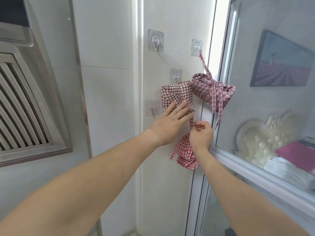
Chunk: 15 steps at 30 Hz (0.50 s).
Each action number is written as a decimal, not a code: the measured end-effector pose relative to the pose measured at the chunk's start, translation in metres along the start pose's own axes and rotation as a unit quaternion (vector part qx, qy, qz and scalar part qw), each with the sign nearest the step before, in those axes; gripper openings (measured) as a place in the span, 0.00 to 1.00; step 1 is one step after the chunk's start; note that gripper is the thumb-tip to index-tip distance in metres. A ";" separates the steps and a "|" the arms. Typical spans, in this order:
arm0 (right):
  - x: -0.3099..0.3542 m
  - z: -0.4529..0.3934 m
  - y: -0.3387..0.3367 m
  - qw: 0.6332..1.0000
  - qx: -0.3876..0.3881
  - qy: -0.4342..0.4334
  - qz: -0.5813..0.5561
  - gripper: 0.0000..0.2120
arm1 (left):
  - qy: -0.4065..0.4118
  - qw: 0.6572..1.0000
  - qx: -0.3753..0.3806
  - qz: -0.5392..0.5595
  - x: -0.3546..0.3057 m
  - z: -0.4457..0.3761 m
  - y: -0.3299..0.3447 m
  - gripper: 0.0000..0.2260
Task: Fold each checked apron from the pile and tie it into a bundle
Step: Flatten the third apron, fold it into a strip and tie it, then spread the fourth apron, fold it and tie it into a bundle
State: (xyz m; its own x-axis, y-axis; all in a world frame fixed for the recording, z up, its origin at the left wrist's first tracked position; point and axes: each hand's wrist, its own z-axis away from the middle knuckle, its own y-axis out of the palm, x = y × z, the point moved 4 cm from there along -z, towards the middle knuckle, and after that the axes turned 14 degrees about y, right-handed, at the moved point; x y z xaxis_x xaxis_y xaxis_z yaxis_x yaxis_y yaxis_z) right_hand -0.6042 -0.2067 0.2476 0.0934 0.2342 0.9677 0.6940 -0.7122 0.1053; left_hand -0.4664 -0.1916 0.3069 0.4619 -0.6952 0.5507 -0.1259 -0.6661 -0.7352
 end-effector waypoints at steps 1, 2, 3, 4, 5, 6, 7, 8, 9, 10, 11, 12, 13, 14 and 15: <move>-0.006 0.010 0.001 1.000 0.014 0.001 0.001 0.08 | 0.001 0.997 -0.068 0.024 -0.005 0.007 -0.003 0.31; -0.015 0.023 0.003 0.999 0.034 0.005 0.003 0.09 | -0.007 0.991 -0.120 0.061 -0.012 0.020 -0.002 0.26; -0.021 0.033 0.005 0.999 0.051 0.004 0.006 0.09 | -0.016 0.983 -0.158 0.096 -0.018 0.033 0.003 0.21; -0.029 0.046 0.008 0.998 0.067 -0.007 0.012 0.09 | -0.040 0.974 -0.181 0.132 -0.026 0.051 0.010 0.18; -0.034 0.060 0.010 0.997 0.078 -0.021 0.021 0.10 | -0.070 0.965 -0.190 0.167 -0.033 0.069 0.021 0.16; -0.040 0.076 0.015 0.995 0.091 -0.029 0.030 0.10 | -0.112 0.954 -0.182 0.210 -0.040 0.091 0.034 0.15; -0.049 0.097 0.020 0.992 0.111 -0.032 0.041 0.11 | -0.164 0.939 -0.172 0.248 -0.048 0.119 0.049 0.14; -0.053 0.111 0.024 0.990 0.131 -0.040 0.046 0.12 | -0.210 0.923 -0.159 0.279 -0.054 0.140 0.063 0.14; -0.065 0.134 0.032 0.984 0.163 -0.040 0.060 0.12 | -0.259 0.909 -0.135 0.299 -0.064 0.174 0.079 0.13; -0.075 0.155 0.041 0.977 0.195 -0.042 0.070 0.12 | -0.297 0.897 -0.108 0.310 -0.073 0.204 0.092 0.12; -0.090 0.178 0.050 0.969 0.228 -0.043 0.082 0.12 | -0.331 0.887 -0.076 0.312 -0.083 0.237 0.107 0.12; -0.104 0.196 0.057 0.960 0.258 -0.048 0.095 0.13 | -0.361 0.878 -0.043 0.312 -0.092 0.266 0.119 0.12; -0.120 0.221 0.067 0.948 0.294 -0.051 0.111 0.14 | -0.391 0.866 -0.005 0.313 -0.103 0.302 0.128 0.13; -0.137 0.244 0.076 0.932 0.332 -0.054 0.132 0.13 | -0.418 0.854 0.039 0.308 -0.112 0.336 0.135 0.13; -0.154 0.271 0.087 0.910 0.378 -0.061 0.157 0.13 | -0.449 0.839 0.092 0.293 -0.121 0.375 0.140 0.14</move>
State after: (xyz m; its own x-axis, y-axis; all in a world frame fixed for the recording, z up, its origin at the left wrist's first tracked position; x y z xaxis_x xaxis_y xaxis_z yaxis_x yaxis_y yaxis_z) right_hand -0.3648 -0.1255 0.0456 0.4191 0.2030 0.8850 0.9079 -0.1078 -0.4052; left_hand -0.2110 -0.0999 -0.0109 0.8534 -0.3504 -0.3859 -0.4632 -0.1703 -0.8697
